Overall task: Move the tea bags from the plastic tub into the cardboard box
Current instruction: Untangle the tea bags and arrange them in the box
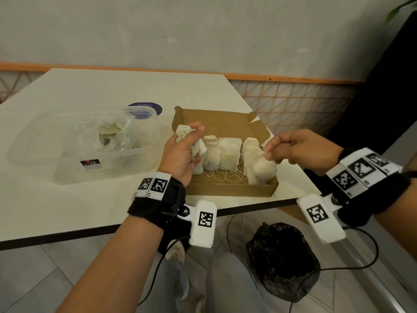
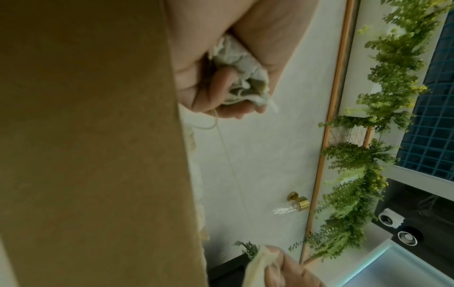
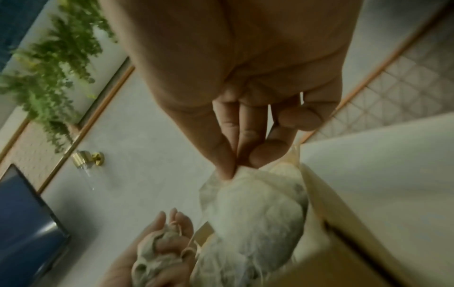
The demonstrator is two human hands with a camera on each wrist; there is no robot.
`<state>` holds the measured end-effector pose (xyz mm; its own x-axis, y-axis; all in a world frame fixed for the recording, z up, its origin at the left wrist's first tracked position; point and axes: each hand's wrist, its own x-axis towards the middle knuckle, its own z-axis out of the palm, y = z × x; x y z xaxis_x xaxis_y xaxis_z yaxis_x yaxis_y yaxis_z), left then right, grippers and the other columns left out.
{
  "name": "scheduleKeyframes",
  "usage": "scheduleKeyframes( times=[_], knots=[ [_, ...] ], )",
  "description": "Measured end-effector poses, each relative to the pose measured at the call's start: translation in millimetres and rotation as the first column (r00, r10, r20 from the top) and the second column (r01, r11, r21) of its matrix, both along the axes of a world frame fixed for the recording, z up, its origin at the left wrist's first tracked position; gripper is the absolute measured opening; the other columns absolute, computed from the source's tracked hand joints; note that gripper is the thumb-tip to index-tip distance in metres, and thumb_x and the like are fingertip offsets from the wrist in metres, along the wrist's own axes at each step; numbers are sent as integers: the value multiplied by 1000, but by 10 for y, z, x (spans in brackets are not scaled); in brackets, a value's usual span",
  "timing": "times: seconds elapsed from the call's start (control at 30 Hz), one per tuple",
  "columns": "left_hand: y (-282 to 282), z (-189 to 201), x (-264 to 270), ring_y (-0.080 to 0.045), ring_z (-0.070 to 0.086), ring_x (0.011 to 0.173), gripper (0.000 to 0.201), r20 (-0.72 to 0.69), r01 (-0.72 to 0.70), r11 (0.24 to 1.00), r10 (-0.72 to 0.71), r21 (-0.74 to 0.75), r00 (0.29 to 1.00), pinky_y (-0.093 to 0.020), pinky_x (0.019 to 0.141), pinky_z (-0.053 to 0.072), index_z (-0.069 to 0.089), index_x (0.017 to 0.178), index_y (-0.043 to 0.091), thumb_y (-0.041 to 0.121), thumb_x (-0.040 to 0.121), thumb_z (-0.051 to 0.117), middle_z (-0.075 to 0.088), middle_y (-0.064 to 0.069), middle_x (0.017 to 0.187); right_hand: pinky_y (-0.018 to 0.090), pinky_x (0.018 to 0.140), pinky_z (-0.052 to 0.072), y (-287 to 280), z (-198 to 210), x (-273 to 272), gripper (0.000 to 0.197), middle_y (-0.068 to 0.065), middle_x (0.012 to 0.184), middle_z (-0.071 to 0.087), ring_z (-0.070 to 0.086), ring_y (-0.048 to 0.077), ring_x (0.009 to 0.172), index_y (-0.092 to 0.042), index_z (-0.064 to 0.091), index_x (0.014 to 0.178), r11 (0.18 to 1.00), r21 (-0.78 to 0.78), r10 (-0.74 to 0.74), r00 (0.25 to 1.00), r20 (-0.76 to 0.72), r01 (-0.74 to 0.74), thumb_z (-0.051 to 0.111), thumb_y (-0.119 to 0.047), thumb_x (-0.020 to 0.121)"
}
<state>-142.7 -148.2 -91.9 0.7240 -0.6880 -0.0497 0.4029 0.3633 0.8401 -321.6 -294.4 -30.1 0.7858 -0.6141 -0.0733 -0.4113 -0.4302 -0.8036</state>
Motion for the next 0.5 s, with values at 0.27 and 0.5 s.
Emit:
scheduleKeyframes(
  times=[0.27, 0.5],
  knots=[
    [-1, -13, 9, -10, 48, 63, 9, -11, -6, 1000, 6, -2, 1000, -15, 36, 29, 63, 88, 23, 13, 88, 64, 64, 6, 75, 27, 75, 48, 114, -437, -66, 8, -5, 59, 64, 58, 9, 61, -14, 64, 82, 987, -65, -145, 987, 74, 150, 68, -7, 80],
    [-4, -3, 4, -8, 48, 63, 10, -26, -28, 1000, 28, 5, 999, -14, 38, 32, 63, 88, 24, 14, 88, 64, 60, 4, 81, 20, 71, 38, 147, -401, -54, 30, -14, 76, 62, 48, 2, 67, -31, 55, 111, 849, -528, -66, 996, -68, 20, 59, -16, 85]
  ],
)
